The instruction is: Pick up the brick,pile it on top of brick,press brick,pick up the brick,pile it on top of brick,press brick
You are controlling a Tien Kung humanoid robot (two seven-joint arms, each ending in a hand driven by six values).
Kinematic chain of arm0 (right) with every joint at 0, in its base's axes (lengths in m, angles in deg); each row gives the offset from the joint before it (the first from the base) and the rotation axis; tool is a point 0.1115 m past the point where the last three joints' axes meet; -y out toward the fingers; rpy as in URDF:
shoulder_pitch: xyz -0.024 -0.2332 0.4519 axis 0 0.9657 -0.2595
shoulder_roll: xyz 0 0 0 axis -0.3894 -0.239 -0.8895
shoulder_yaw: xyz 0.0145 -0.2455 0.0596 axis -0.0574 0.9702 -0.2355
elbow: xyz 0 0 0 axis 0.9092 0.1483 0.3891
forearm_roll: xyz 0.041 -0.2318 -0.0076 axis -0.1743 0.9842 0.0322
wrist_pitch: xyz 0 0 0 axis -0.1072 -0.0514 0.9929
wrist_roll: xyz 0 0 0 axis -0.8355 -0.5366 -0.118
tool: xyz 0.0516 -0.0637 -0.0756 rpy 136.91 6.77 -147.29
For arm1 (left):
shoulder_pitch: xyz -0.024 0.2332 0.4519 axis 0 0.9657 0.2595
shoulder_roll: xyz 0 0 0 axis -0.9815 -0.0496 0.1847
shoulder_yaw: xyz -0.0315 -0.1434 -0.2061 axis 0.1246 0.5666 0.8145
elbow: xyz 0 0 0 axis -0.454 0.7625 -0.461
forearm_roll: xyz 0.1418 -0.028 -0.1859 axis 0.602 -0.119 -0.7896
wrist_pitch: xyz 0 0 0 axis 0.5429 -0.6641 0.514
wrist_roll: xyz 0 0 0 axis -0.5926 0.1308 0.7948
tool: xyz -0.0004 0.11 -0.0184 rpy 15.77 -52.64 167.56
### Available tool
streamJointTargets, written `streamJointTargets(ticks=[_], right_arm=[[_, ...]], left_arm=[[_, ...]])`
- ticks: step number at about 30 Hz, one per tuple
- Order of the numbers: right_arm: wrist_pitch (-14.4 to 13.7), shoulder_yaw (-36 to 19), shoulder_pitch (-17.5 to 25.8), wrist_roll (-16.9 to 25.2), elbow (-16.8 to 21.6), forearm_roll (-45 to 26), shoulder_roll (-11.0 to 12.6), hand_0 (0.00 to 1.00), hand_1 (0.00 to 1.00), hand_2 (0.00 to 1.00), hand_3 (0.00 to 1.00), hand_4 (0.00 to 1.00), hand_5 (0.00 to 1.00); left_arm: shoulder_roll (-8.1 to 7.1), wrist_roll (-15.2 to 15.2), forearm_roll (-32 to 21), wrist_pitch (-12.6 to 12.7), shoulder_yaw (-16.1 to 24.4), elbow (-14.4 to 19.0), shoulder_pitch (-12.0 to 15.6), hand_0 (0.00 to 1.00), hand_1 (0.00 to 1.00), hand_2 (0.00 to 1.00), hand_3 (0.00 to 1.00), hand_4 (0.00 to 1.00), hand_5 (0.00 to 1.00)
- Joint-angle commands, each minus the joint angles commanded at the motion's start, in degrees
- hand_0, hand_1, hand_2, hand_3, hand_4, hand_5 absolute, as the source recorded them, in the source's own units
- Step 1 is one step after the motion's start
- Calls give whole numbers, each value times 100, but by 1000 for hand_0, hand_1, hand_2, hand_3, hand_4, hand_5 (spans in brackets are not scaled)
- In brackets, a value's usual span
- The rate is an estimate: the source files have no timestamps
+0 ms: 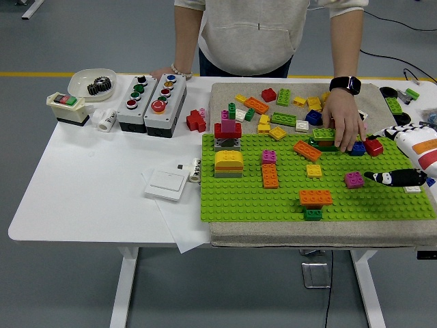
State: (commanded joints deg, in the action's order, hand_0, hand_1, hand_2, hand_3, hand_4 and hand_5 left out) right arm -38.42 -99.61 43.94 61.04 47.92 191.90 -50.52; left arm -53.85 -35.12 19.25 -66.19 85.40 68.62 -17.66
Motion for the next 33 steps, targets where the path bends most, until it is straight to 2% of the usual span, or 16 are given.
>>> streamJointTargets(ticks=[4, 13, 15, 16, 33], right_arm=[[32, 379, -246, 114, -224, 90, -11, 714, 695, 727, 686, 911, 512], [32, 958, -697, 254, -761, -60, -154, 700, 682, 716, 655, 910, 498], [34, 1027, -762, 259, -873, -86, -194, 700, 682, 716, 655, 910, 498], [36, 1062, -796, 262, -937, -104, -219, 678, 669, 707, 623, 894, 500], [62, 1291, -1012, 316, -1641, -194, -556, 683, 672, 705, 625, 884, 491]], left_arm=[[-4, 1, 6, -2, 1, 2, -2, 746, 734, 733, 592, 645, 670], [-14, -9, -21, 1, -12, 7, -21, 746, 735, 733, 593, 645, 670], [-14, -6, -16, 1, -8, 6, -26, 746, 735, 733, 593, 645, 670], [-14, -3, -14, 0, -7, 6, -28, 746, 735, 735, 593, 646, 669], [-15, 11, -9, -3, -9, 18, -48, 746, 735, 737, 591, 647, 668]])
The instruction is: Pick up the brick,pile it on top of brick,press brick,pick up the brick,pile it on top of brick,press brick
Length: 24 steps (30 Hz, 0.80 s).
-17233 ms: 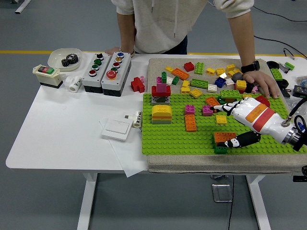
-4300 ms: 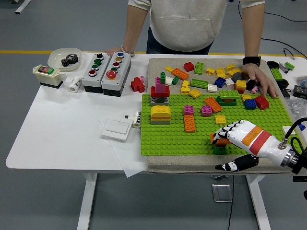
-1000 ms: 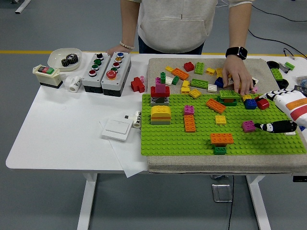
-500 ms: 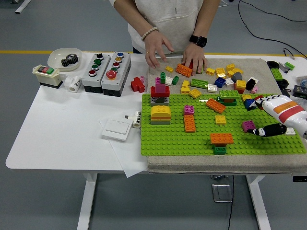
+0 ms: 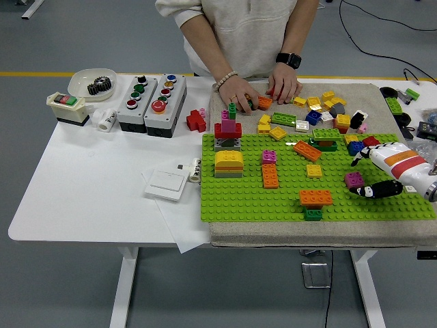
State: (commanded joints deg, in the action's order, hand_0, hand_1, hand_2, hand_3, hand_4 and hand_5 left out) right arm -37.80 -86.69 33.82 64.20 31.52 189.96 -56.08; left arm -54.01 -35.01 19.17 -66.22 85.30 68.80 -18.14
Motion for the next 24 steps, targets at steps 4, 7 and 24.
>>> streamJointTargets(ticks=[4, 7, 24], right_arm=[[-9, 10, -28, 6, -117, -6, -60, 682, 671, 703, 618, 867, 473], [-23, 40, -55, 12, -204, -2, -107, 670, 664, 701, 603, 848, 470], [-78, 185, -121, 59, -432, 12, -196, 644, 647, 685, 567, 828, 488]], left_arm=[[-2, -2, -3, -1, -7, 4, -10, 747, 735, 740, 591, 647, 669], [-2, -4, -8, 0, -9, 4, -16, 747, 736, 739, 591, 648, 670], [4, 37, 77, 5, 33, 1, 7, 747, 737, 742, 591, 648, 669]])
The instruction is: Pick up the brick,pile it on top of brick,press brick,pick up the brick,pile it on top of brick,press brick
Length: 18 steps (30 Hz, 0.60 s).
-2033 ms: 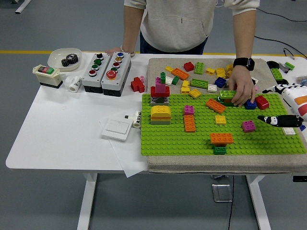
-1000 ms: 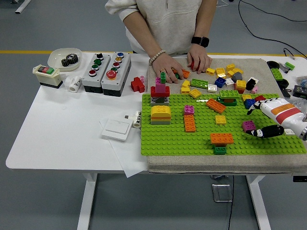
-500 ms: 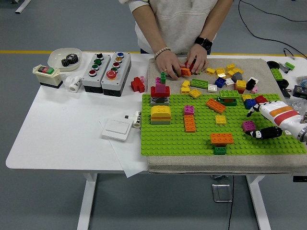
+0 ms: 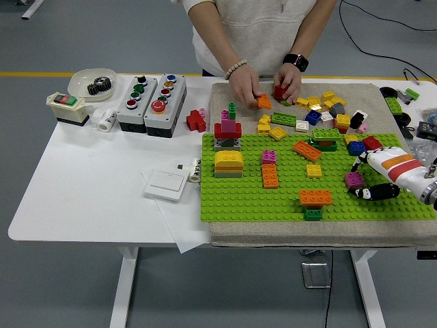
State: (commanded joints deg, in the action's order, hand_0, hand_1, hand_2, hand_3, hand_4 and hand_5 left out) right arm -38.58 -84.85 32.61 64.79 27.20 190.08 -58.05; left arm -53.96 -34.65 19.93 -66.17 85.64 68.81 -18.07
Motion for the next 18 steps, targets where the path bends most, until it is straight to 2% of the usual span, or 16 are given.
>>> streamJointTargets(ticks=[1, 7, 8, 13, 14, 18], right_arm=[[0, 3, 0, 1, -5, 2, -1, 604, 625, 634, 542, 811, 501], [-42, 19, 10, 33, -28, 3, -5, 604, 625, 634, 542, 811, 501], [-61, 24, 12, 48, -31, -6, -6, 557, 599, 607, 529, 798, 509], [-109, 32, 19, 81, -54, -33, -5, 557, 599, 607, 529, 798, 509], [-116, 32, 18, 89, -66, -35, -3, 514, 556, 578, 522, 787, 511], [-140, 26, 13, 110, -91, -35, 0, 514, 556, 578, 522, 787, 511]], left_arm=[[0, 3, 8, 0, 4, 0, 2, 747, 736, 743, 591, 648, 669], [-3, 20, 52, -2, 25, 2, 14, 747, 736, 743, 591, 648, 669], [-3, 23, 61, -2, 30, 1, 15, 747, 736, 745, 592, 648, 669], [-4, 31, 85, -3, 40, 3, 14, 747, 736, 745, 592, 648, 669], [-4, 29, 81, -2, 38, 4, 12, 748, 736, 744, 592, 648, 669], [-3, 20, 61, -1, 26, 6, -1, 748, 736, 744, 592, 648, 669]])
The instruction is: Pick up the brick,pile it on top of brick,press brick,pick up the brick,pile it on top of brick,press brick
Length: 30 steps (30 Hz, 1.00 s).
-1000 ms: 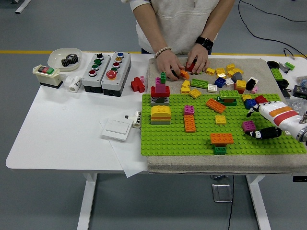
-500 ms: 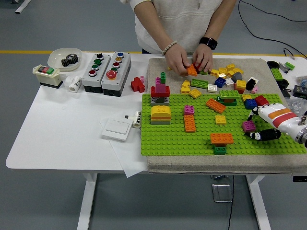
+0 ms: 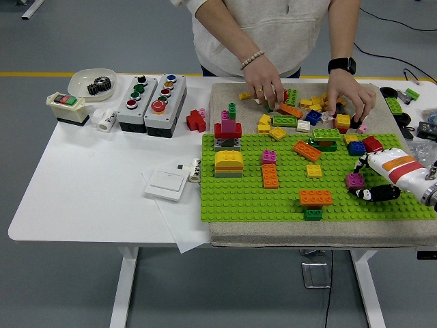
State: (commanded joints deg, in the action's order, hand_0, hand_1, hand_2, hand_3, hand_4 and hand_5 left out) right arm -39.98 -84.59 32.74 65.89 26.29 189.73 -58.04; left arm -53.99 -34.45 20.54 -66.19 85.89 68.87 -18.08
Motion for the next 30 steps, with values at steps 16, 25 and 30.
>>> streamJointTargets(ticks=[16, 25, 30], right_arm=[[-95, -33, -18, 75, -50, -40, 15, 438, 519, 546, 500, 743, 572], [-125, -71, -12, 129, -69, -63, 17, 433, 514, 540, 500, 735, 573], [-160, -104, -3, 166, -17, -97, 40, 425, 506, 535, 497, 727, 567]], left_arm=[[-1, -29, -73, -1, -40, 0, -37, 748, 738, 746, 592, 648, 667], [-2, -39, -104, -1, -55, -1, -50, 748, 738, 745, 592, 648, 666], [-2, -42, -109, -3, -59, -4, -51, 748, 738, 744, 592, 648, 666]])
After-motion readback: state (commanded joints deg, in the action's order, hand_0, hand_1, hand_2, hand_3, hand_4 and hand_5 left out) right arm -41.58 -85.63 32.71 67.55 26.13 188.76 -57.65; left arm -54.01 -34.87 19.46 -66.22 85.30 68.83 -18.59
